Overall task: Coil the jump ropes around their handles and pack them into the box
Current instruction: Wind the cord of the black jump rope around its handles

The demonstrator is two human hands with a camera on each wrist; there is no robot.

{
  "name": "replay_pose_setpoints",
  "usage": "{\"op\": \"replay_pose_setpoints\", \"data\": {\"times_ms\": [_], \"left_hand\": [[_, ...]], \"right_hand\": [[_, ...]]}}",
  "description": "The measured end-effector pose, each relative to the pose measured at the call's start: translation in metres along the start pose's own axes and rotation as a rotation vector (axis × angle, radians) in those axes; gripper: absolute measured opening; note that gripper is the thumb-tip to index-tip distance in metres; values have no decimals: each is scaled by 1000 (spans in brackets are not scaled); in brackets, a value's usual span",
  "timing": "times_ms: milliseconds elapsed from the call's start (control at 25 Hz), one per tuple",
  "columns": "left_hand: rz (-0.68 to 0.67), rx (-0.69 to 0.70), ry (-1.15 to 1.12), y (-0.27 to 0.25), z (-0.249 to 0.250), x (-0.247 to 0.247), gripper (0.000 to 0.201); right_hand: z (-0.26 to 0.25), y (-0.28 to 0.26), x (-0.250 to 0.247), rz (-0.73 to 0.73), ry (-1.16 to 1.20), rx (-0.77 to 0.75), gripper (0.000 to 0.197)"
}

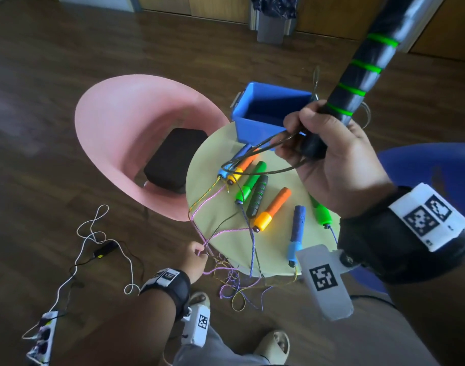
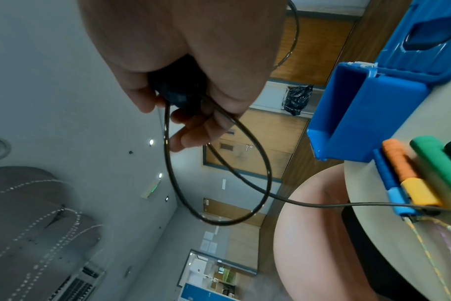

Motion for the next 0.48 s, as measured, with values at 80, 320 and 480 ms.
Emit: {"op": "replay_pose_setpoints", "data": {"times_ms": [80, 320, 480], "left_hand": [[6, 70, 25, -2, 13, 4, 18], [-29, 127, 155, -2, 43, 19, 70], [-45, 143, 130, 2, 58, 22, 41]], "right_hand": [[-8, -2, 10, -35, 31, 1, 26], [-40, -9, 33, -123, 127, -12, 12], [-56, -16, 32, -163, 158, -10, 15]]}}
Point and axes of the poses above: each hand's wrist, its own y-axis towards the middle knuckle, its own x-axis out of the palm, z = x × y, the point moved 8 cm from there along y, towards the middle knuckle, and after that the axes turned 1 degree about z, right-handed, at the moved point
